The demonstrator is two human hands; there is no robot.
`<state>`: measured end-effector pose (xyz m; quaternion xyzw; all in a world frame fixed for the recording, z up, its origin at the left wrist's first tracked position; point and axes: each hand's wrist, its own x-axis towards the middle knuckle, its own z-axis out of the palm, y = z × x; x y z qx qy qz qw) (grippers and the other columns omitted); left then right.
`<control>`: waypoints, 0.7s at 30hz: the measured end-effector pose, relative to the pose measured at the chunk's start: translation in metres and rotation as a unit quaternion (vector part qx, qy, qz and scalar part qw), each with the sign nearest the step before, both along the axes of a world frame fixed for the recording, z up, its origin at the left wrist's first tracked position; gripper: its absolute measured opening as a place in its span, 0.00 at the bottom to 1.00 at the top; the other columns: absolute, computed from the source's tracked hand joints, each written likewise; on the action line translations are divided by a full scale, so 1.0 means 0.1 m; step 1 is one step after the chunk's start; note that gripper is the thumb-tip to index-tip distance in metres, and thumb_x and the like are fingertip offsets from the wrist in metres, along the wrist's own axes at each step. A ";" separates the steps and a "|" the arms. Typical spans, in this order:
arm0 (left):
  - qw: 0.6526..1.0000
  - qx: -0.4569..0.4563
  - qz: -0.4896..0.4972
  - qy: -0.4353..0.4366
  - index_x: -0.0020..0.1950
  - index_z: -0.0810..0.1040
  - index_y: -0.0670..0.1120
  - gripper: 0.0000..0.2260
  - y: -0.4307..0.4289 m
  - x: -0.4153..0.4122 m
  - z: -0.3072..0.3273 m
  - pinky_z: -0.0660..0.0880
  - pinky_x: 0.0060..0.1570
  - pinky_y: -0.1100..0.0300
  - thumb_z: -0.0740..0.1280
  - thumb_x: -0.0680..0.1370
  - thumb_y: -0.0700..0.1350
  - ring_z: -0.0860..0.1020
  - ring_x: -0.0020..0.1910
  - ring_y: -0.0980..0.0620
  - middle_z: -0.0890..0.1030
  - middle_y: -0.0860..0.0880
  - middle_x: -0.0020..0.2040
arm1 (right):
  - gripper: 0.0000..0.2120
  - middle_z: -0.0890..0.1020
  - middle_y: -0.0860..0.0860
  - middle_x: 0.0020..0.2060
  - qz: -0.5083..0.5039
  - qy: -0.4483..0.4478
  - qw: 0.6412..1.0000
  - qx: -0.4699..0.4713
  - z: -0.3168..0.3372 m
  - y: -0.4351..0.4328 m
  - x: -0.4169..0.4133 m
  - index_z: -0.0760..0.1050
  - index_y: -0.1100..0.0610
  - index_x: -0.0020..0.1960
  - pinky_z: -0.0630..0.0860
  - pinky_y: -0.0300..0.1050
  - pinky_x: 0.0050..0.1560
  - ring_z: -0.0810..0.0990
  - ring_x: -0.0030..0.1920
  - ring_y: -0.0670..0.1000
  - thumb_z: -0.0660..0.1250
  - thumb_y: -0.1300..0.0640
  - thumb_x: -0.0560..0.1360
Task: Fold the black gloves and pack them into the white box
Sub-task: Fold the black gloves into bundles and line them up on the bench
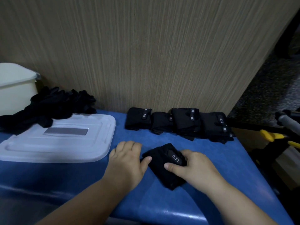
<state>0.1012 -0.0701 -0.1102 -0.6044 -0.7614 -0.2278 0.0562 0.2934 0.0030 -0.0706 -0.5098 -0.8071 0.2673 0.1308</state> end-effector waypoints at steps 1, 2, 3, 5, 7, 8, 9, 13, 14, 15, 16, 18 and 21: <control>1.000 -0.022 0.016 -0.005 0.53 0.74 0.51 0.23 0.00 0.01 0.05 0.69 0.52 0.56 0.50 0.76 0.65 0.73 0.54 0.51 0.76 0.55 0.50 | 0.18 0.82 0.41 0.36 -0.007 0.002 1.000 -0.011 0.00 0.00 0.00 0.78 0.46 0.46 0.77 0.40 0.42 0.79 0.39 0.38 0.72 0.35 0.64; 0.999 -0.048 0.022 -0.013 0.50 0.72 0.53 0.19 -0.01 0.01 0.07 0.66 0.52 0.59 0.51 0.77 0.65 0.71 0.52 0.53 0.74 0.56 0.49 | 0.18 0.82 0.42 0.36 -0.012 0.002 1.000 -0.017 -0.01 -0.01 -0.01 0.77 0.46 0.46 0.78 0.41 0.42 0.80 0.39 0.39 0.71 0.34 0.64; 0.997 -0.068 0.021 -0.023 0.46 0.69 0.54 0.16 -0.02 0.03 0.10 0.65 0.50 0.60 0.52 0.78 0.65 0.69 0.50 0.54 0.72 0.57 0.46 | 0.18 0.82 0.42 0.36 -0.016 0.001 1.000 -0.018 -0.01 -0.01 -0.01 0.77 0.46 0.45 0.78 0.42 0.42 0.80 0.39 0.39 0.71 0.34 0.65; 0.996 -0.087 0.010 -0.035 0.37 0.65 0.54 0.17 -0.02 0.08 0.16 0.63 0.44 0.60 0.53 0.78 0.64 0.69 0.44 0.55 0.71 0.56 0.39 | 0.17 0.81 0.42 0.38 -0.026 0.006 0.999 -0.019 0.00 -0.02 -0.02 0.74 0.45 0.46 0.77 0.42 0.42 0.79 0.41 0.41 0.70 0.35 0.66; 0.990 -0.099 -0.009 -0.096 0.37 0.67 0.53 0.18 -0.02 0.13 0.18 0.65 0.41 0.60 0.55 0.78 0.63 0.71 0.39 0.55 0.71 0.55 0.34 | 0.14 0.81 0.42 0.40 -0.042 0.040 0.998 -0.026 0.02 -0.04 -0.04 0.72 0.44 0.46 0.77 0.42 0.42 0.79 0.42 0.41 0.70 0.38 0.69; 0.984 -0.105 -0.018 -0.143 0.40 0.70 0.53 0.16 -0.01 0.15 0.20 0.67 0.40 0.61 0.57 0.78 0.63 0.72 0.39 0.55 0.73 0.55 0.35 | 0.13 0.81 0.43 0.41 -0.052 0.065 0.996 -0.032 0.02 -0.05 -0.05 0.72 0.45 0.47 0.77 0.43 0.43 0.79 0.42 0.42 0.70 0.40 0.70; 0.975 -0.109 -0.026 -0.192 0.44 0.73 0.53 0.14 0.00 0.17 0.21 0.69 0.40 0.61 0.58 0.78 0.62 0.74 0.40 0.56 0.76 0.55 0.37 | 0.12 0.81 0.44 0.40 -0.062 0.093 0.993 -0.038 0.02 -0.06 -0.07 0.72 0.46 0.46 0.77 0.44 0.43 0.80 0.41 0.43 0.70 0.41 0.71; 0.925 -0.102 -0.049 -0.362 0.54 0.69 0.53 0.11 0.02 0.22 0.30 0.70 0.38 0.66 0.60 0.79 0.59 0.77 0.41 0.60 0.79 0.56 0.43 | 0.11 0.81 0.48 0.38 -0.089 0.188 0.977 -0.057 0.01 -0.10 -0.17 0.70 0.50 0.45 0.79 0.52 0.43 0.81 0.39 0.49 0.70 0.46 0.73; 0.904 -0.096 -0.052 -0.412 0.55 0.69 0.53 0.10 0.03 0.24 0.33 0.71 0.37 0.67 0.61 0.79 0.57 0.78 0.41 0.60 0.79 0.55 0.43 | 0.11 0.81 0.48 0.37 -0.094 0.207 0.972 -0.058 0.02 -0.10 -0.19 0.70 0.50 0.45 0.79 0.53 0.44 0.81 0.40 0.50 0.69 0.46 0.73; 0.879 -0.090 -0.048 -0.465 0.55 0.68 0.53 0.09 0.04 0.25 0.36 0.73 0.38 0.67 0.62 0.79 0.56 0.80 0.41 0.59 0.81 0.54 0.43 | 0.10 0.81 0.49 0.37 -0.097 0.224 0.968 -0.061 0.02 -0.11 -0.22 0.70 0.51 0.45 0.79 0.55 0.45 0.81 0.40 0.50 0.69 0.46 0.74; 0.850 -0.080 -0.042 -0.519 0.55 0.69 0.53 0.08 0.04 0.27 0.39 0.76 0.40 0.65 0.63 0.79 0.54 0.81 0.42 0.57 0.82 0.53 0.43 | 0.10 0.81 0.48 0.38 -0.099 0.239 0.964 -0.063 0.03 -0.12 -0.25 0.70 0.51 0.46 0.79 0.55 0.45 0.81 0.41 0.50 0.68 0.46 0.74; 0.793 -0.057 -0.027 -0.606 0.56 0.68 0.54 0.09 0.08 0.28 0.40 0.79 0.49 0.58 0.65 0.78 0.52 0.83 0.44 0.54 0.83 0.50 0.47 | 0.09 0.81 0.48 0.39 -0.100 0.264 0.957 -0.066 0.06 -0.14 -0.30 0.71 0.51 0.47 0.79 0.55 0.46 0.81 0.42 0.49 0.66 0.46 0.75; 0.751 -0.025 -0.005 -0.660 0.57 0.67 0.55 0.13 0.17 0.27 0.39 0.78 0.56 0.50 0.68 0.77 0.51 0.82 0.48 0.51 0.81 0.48 0.51 | 0.07 0.82 0.48 0.40 -0.097 0.297 0.948 -0.054 0.11 -0.12 -0.36 0.71 0.52 0.47 0.78 0.51 0.45 0.80 0.42 0.48 0.65 0.49 0.77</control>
